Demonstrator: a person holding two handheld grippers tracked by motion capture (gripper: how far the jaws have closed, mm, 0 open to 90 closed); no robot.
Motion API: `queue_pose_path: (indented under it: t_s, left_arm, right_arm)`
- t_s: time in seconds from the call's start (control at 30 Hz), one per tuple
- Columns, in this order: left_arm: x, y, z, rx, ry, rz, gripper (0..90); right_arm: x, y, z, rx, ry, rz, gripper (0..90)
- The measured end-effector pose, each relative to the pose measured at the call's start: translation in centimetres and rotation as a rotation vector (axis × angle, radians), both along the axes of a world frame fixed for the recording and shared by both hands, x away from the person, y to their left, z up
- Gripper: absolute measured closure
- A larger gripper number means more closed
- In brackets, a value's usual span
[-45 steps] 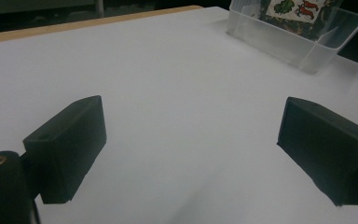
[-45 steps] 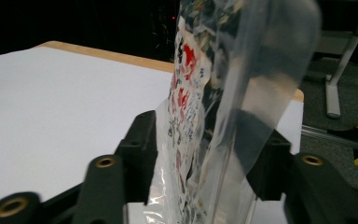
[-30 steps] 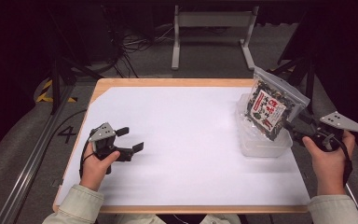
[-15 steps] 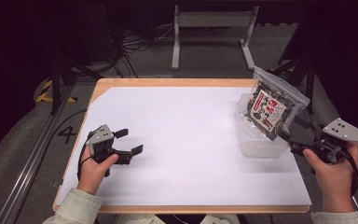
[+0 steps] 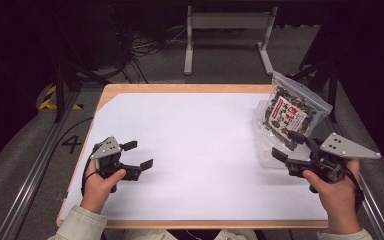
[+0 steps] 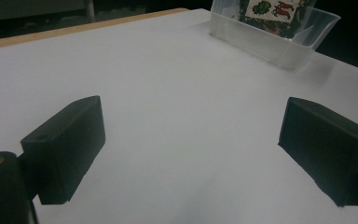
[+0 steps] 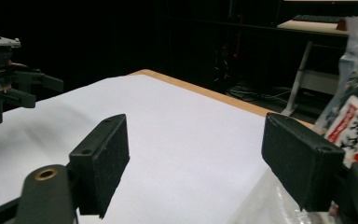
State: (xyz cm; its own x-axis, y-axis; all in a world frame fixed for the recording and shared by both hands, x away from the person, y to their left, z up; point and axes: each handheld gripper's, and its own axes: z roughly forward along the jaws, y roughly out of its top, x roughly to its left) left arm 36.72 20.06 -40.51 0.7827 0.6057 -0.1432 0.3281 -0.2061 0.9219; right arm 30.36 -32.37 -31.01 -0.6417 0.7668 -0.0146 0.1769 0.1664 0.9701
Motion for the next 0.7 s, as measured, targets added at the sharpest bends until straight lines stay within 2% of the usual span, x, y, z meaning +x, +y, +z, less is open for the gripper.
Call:
queue_pose_path:
  t_s: [0.27, 0.33, 0.4, 0.47, 0.5, 0.53, 0.7]
  left_arm:
    - [-0.2, 0.2, -0.3, -0.005, 0.015, 0.009, 7.8]
    - [-0.2, 0.4, -0.4, -0.019, 0.004, 0.014, 8.4]
    - [-0.2, 0.4, -0.5, -0.035, 0.010, 0.015, 8.4]
    - [-0.2, 0.4, -0.6, -0.035, 0.007, 0.017, 8.3]
    - [-0.2, 0.5, -0.6, -0.035, 0.006, 0.018, 8.3]
    - [-0.3, 0.5, -0.6, -0.036, 0.006, 0.018, 8.2]
    - [-0.3, 0.6, -1.0, -0.039, 0.004, 0.019, 8.4]
  right_arm:
    - [0.4, 1.7, -2.2, 0.013, 0.020, 0.036, 23.2]
    - [0.6, 2.4, -3.2, 0.013, 0.025, 0.038, 23.2]
    - [0.7, 2.5, -3.5, 0.011, 0.027, 0.036, 23.3]
    - [1.2, 3.2, -5.4, 0.001, 0.045, 0.034, 23.3]
    - [1.2, 3.2, -5.4, 0.001, 0.045, 0.034, 23.4]
    - [1.5, 3.4, -6.4, -0.021, 0.060, 0.030, 24.2]
    - [1.9, 3.5, -8.0, -0.010, 0.073, 0.019, 24.8]
